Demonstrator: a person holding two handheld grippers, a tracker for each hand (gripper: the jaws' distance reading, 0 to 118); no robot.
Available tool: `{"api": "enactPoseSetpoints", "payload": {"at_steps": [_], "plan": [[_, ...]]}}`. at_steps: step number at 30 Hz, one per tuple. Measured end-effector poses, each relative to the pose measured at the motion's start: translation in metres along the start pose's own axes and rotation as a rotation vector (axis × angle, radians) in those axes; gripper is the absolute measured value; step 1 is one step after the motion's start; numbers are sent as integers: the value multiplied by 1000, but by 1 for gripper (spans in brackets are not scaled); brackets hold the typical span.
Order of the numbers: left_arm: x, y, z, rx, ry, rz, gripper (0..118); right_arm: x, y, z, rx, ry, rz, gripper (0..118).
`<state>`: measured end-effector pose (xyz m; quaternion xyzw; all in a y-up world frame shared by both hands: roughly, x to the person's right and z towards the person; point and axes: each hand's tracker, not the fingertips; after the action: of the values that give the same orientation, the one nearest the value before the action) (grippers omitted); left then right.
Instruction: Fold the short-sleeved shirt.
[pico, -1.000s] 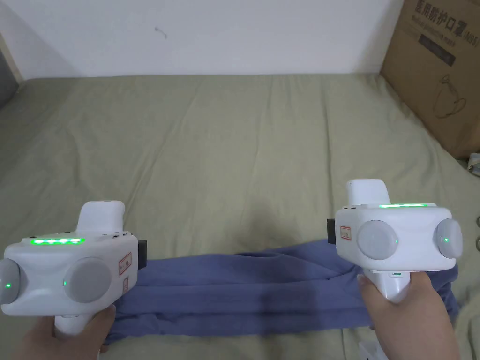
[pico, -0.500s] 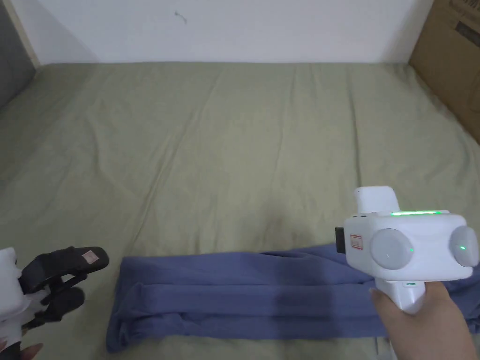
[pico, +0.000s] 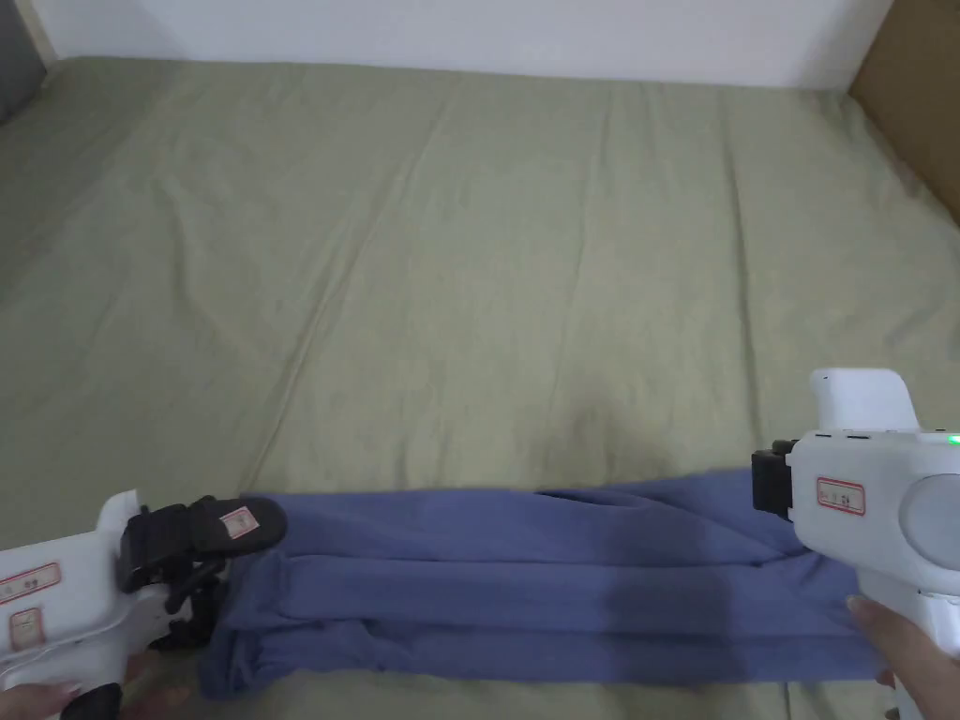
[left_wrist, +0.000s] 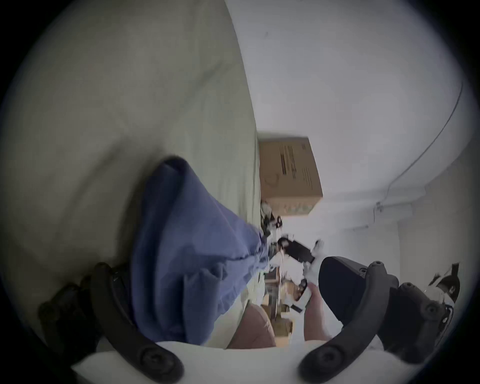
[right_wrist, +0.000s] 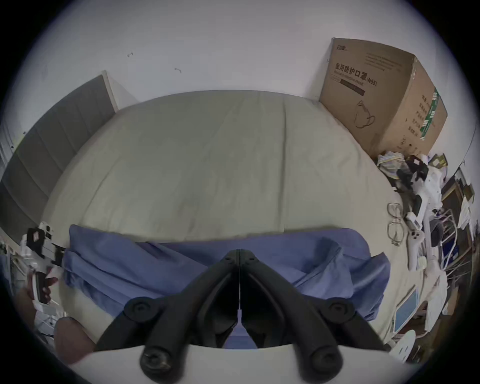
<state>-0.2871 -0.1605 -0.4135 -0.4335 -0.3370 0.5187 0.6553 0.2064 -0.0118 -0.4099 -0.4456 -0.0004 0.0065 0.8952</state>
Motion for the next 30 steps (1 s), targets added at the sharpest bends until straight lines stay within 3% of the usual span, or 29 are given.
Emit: {"api": "enactPoseSetpoints", "payload": {"at_steps": [3,4,5,6,7,8,9,10,18,24,27,30], "plan": [[-4,3,-2,-1,-4,-1,117,2,-3,-2,-7,5,-4,2],[-6,3,-1,5,-6,4,100,3,-4,-3,-9,11,-8,2],[-11,2,6,42,6,22,65,3,-4,-5,-18,19,-14,2],[-17,2,10,65,78,46,16,4,-6,-6,-27,26,-19,2],[-23,0,8,71,246,36,7,4,-7,-8,-35,36,-24,2],[-31,-4,6,50,365,11,7,5,-8,-9,-41,45,-29,2],[-24,-5,7,99,139,38,7,5,-9,-10,-44,48,-32,2],[-17,-4,7,117,157,31,7,5,-9,-10,-47,48,-33,2],[50,-10,6,72,553,-283,7,7,-9,-3,-39,64,-37,2],[87,-11,57,119,925,-464,7,5,-8,8,-13,89,-28,2],[95,-7,90,157,1143,-465,7,7,-9,11,-4,105,-37,2],[107,-5,104,234,1213,-433,7,9,-11,15,7,120,-45,2]]}}
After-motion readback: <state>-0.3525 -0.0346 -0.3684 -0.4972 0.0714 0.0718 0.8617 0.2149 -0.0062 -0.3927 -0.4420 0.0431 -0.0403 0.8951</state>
